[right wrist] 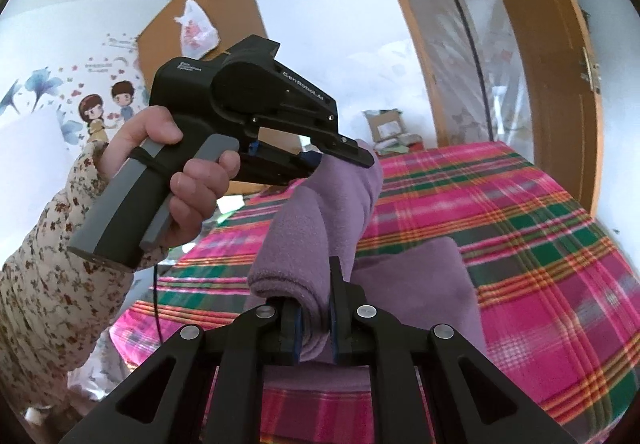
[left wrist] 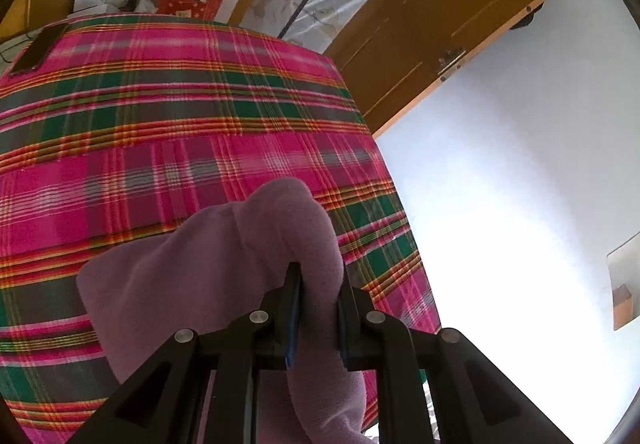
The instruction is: Fold clothes
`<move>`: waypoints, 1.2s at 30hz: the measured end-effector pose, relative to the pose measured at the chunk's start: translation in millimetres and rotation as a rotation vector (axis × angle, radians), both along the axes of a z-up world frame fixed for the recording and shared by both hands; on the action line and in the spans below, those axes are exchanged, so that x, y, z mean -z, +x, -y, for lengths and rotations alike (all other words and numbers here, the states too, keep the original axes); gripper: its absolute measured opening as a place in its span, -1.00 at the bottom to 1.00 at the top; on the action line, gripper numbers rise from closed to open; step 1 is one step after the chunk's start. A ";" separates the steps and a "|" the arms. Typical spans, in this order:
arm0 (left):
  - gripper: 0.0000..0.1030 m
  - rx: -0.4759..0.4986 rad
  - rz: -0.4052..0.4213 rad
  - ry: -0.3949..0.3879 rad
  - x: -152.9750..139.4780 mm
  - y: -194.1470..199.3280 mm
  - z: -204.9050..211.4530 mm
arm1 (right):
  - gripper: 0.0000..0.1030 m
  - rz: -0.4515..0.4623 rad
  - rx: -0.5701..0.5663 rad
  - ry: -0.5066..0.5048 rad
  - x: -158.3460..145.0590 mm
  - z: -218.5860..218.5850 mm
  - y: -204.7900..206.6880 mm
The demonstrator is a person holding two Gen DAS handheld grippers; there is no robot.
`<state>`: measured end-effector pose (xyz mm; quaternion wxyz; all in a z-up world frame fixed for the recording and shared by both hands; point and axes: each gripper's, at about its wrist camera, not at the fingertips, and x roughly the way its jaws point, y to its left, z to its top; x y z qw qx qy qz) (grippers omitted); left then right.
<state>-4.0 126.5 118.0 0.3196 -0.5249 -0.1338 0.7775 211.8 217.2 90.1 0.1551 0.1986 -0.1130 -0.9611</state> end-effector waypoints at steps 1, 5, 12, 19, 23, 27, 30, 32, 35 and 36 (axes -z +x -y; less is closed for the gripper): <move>-0.70 0.004 0.004 -0.002 2.1 -1.6 -3.6 | -0.81 0.004 0.007 -0.001 1.6 -2.9 -0.5; -0.69 0.022 0.028 -0.015 12.9 -9.4 -18.4 | -0.81 0.022 0.036 -0.005 6.2 -12.3 -2.5; -0.68 0.028 0.066 -0.043 36.7 -19.3 -35.6 | -0.81 0.075 0.077 -0.024 20.4 -27.2 -9.7; -0.60 0.027 0.107 -0.038 54.9 -27.5 -45.9 | -0.76 0.123 0.103 -0.028 32.4 -38.3 -14.7; -0.52 0.031 0.121 -0.019 59.7 -30.3 -47.6 | -0.74 0.156 0.119 -0.052 38.4 -47.2 -16.5; -0.51 0.045 0.104 0.010 54.9 -28.5 -45.1 | -0.59 0.176 0.132 -0.074 42.4 -54.2 -15.5; -0.51 0.052 0.075 0.026 48.8 -26.7 -42.6 | -0.56 0.186 0.144 -0.087 45.0 -59.0 -15.4; -0.51 0.049 0.057 0.031 44.7 -25.5 -38.3 | -0.56 0.187 0.162 -0.084 45.5 -61.3 -15.0; -0.51 0.037 0.048 0.038 41.6 -25.3 -28.5 | -0.56 0.191 0.188 -0.092 46.1 -67.8 -14.0; -0.51 0.030 0.047 0.040 41.9 -25.1 -24.8 | -0.56 0.194 0.194 -0.094 46.6 -69.7 -14.0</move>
